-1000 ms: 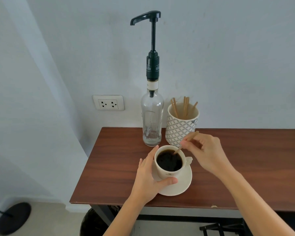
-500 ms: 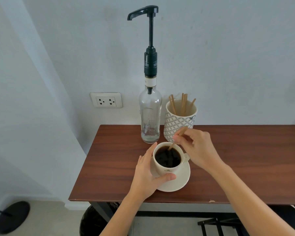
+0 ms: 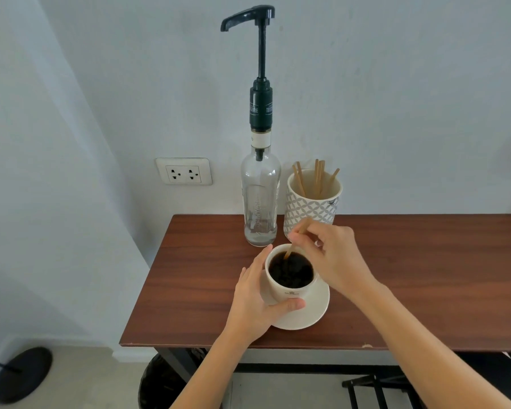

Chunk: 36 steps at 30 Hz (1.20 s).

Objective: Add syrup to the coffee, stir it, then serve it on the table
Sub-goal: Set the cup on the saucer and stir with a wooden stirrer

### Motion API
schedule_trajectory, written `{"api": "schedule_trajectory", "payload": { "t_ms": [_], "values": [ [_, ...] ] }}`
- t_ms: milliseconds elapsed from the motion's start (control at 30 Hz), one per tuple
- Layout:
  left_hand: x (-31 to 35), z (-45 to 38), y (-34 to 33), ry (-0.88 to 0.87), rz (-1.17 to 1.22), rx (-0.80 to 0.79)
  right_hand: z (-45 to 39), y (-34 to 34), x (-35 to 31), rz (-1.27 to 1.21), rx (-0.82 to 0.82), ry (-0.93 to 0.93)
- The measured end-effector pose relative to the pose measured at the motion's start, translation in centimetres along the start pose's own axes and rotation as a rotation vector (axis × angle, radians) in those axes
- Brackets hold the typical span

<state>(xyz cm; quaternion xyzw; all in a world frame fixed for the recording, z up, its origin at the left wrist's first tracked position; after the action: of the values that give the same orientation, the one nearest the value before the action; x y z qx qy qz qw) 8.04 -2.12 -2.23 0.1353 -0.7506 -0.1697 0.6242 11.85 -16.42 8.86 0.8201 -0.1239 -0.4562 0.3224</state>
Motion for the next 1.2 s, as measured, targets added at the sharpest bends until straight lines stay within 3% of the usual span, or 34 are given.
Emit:
{"api": "schedule_trajectory", "payload": {
  "t_ms": [200,333,467,600,733,867,967,1100,1200],
  "values": [
    [-0.2,0.1,-0.1,0.016,0.03,-0.002,1.8,2.0,1.5,0.195,-0.09,-0.094],
    [-0.5,0.2,-0.2,0.021,0.03,-0.004,2.5,0.5,0.3,-0.009,-0.15,-0.116],
    [-0.3,0.1,-0.2,0.013,0.019,-0.006,0.8,-0.6,-0.9,-0.079,-0.066,-0.043],
    [-0.3,0.1,-0.2,0.022,0.025,-0.003,-0.4,0.8,0.5,0.087,-0.008,-0.016],
    [-0.1,0.1,-0.1,0.026,0.027,-0.009,1.0,2.7,1.7,0.186,-0.057,-0.113],
    [-0.3,0.2,0.0,0.031,0.031,-0.008,1.9,1.6,1.5,-0.025,-0.152,-0.206],
    [-0.2,0.2,0.0,0.018,0.022,-0.004,1.2,0.2,0.9,-0.154,-0.077,-0.169],
    [0.1,0.2,0.0,0.025,0.013,-0.004,0.2,1.4,1.5,-0.048,0.031,-0.111],
    [0.1,0.2,0.0,0.027,0.015,-0.007,0.9,2.8,1.7,0.101,-0.006,-0.106]
  ]
}}
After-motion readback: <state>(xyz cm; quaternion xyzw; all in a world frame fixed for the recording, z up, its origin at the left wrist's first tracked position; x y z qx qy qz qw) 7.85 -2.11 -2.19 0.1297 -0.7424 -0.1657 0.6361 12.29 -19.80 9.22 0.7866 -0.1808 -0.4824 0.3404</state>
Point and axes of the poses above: each hand's wrist, its own z-axis away from the middle knuckle, its own y-axis out of the back of the hand, x = y × z, the point moved 6 cm from there along -z, towards the middle knuckle, and after that the axes turned 6 degrees about -x, right-handed, at the moved point
